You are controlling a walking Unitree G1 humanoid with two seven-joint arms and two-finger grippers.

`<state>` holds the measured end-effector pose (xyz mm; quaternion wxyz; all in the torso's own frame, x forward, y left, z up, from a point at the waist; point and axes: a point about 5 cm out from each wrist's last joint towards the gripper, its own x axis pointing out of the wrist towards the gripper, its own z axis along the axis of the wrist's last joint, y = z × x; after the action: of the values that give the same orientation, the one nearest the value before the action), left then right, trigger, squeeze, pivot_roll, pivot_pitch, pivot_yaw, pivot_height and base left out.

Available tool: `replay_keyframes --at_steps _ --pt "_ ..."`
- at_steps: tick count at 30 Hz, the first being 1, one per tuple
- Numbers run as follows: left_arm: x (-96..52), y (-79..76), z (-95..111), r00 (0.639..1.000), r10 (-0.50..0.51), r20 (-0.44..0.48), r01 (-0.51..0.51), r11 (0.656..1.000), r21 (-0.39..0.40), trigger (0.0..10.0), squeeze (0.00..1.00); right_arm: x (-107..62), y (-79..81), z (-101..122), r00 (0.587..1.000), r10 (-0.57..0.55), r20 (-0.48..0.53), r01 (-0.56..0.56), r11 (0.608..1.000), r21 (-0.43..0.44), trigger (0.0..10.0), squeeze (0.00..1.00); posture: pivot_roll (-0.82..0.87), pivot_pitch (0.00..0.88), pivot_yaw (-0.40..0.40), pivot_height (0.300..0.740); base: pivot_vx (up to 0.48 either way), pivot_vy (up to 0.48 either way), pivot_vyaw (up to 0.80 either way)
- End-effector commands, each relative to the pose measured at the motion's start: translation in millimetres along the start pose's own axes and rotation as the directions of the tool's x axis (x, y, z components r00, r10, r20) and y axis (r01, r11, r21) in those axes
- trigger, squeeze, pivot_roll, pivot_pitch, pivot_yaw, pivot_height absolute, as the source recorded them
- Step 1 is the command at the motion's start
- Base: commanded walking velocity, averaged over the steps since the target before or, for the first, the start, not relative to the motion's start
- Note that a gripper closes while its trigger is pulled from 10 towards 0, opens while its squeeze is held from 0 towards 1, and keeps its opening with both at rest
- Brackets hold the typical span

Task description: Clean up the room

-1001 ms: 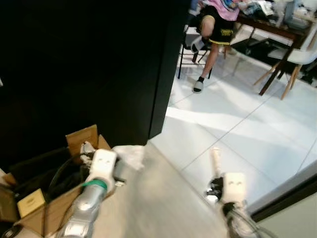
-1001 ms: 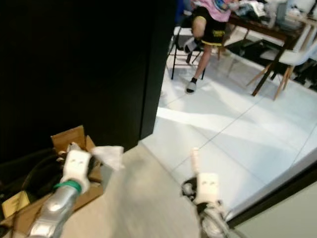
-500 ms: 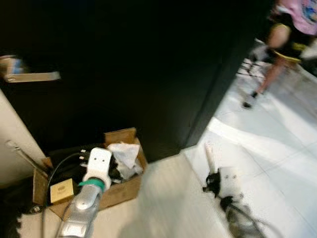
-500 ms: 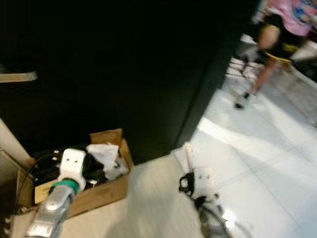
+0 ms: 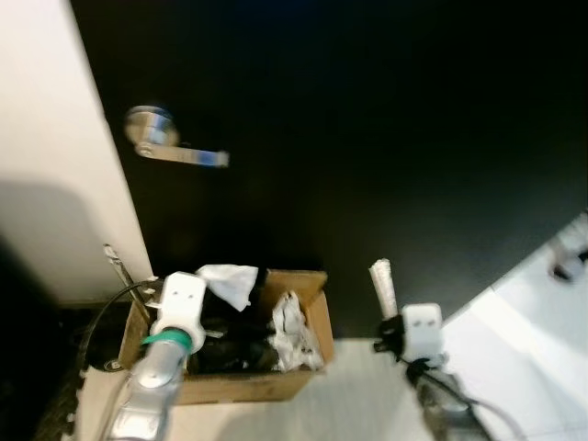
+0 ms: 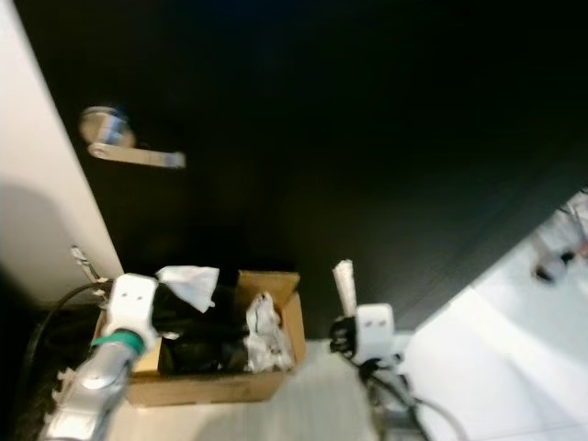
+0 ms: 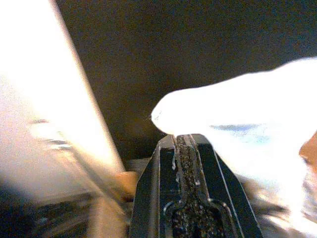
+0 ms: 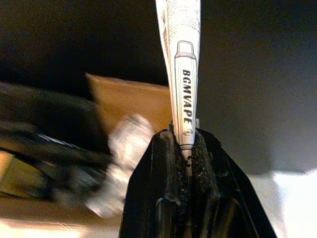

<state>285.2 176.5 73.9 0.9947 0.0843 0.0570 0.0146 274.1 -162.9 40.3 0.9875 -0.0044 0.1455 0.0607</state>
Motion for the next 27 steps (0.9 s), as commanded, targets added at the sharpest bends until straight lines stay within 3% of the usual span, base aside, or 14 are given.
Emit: replay_keyframes --at_steps 1,8,27 --pt "-2.0 -12.2 -2.8 0.999 -0.036 -0.015 0.036 0.999 -0.009 10.0 0.00 -6.4 -14.8 -8.4 0.998 -0.050 -0.033 0.051 0.999 0.008 10.0 0.00 0.01 0.076 -0.074 0.740 0.322 0.000 0.00" --pt "-1.0 -13.5 -3.1 0.999 -0.049 -0.019 0.049 0.999 0.002 10.0 0.00 -7.9 -19.5 -9.3 0.996 -0.075 -0.037 0.075 0.997 0.008 10.0 0.00 -0.01 0.075 -0.057 0.740 0.309 0.000 0.00" --pt "1.8 -17.2 -6.1 0.995 -0.093 -0.021 0.094 0.995 0.029 10.0 0.00 -14.7 -24.6 -14.7 0.993 -0.107 -0.046 0.109 0.993 0.035 10.0 0.00 -0.02 0.047 -0.045 0.740 0.000 0.000 0.00"
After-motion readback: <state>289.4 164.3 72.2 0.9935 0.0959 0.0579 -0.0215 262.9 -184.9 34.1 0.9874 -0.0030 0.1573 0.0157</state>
